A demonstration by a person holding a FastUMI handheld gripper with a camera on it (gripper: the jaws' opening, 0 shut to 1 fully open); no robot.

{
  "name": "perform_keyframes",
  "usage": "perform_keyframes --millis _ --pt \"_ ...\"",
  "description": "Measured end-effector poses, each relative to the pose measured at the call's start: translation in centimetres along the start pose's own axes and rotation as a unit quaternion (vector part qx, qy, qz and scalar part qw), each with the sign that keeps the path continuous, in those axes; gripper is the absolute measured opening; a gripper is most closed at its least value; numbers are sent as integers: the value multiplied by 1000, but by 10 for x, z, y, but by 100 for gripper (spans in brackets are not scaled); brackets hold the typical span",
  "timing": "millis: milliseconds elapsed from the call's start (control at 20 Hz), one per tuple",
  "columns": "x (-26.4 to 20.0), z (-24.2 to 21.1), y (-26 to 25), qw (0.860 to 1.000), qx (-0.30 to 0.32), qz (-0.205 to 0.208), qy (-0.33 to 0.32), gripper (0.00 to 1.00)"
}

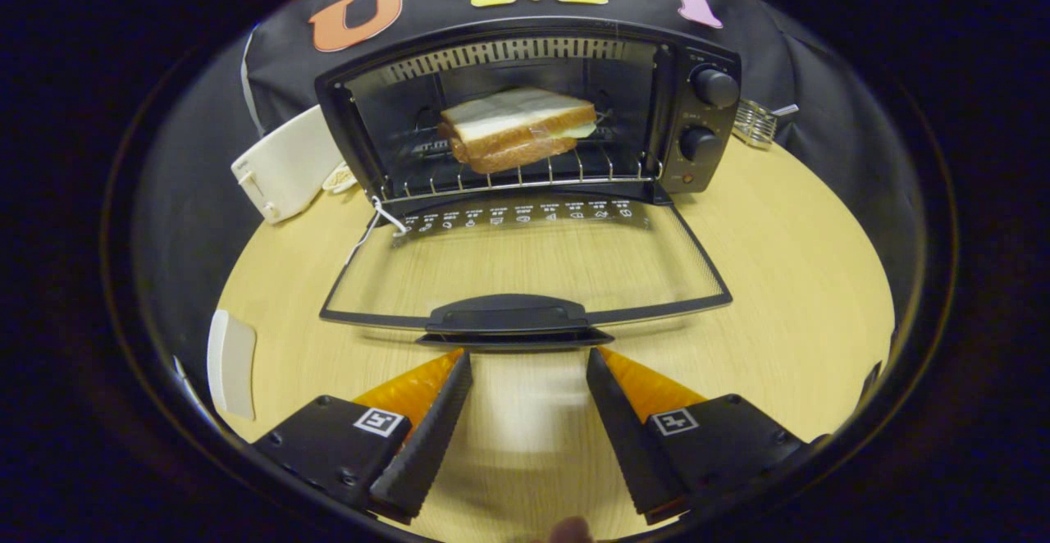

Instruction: Open the toaster oven, put the food inside, and close the toaster oven door.

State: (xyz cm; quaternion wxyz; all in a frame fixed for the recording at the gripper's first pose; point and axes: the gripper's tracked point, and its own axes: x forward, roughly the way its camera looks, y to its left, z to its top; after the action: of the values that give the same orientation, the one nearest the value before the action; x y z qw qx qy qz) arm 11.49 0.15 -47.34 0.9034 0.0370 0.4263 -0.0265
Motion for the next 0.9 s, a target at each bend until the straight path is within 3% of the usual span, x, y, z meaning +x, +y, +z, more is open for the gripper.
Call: perform_keyframes --millis 600,900 --pt "-44 32 5 998 10 -5 -59 94" --pt "-81 89 12 990 -29 -5 -137 94"
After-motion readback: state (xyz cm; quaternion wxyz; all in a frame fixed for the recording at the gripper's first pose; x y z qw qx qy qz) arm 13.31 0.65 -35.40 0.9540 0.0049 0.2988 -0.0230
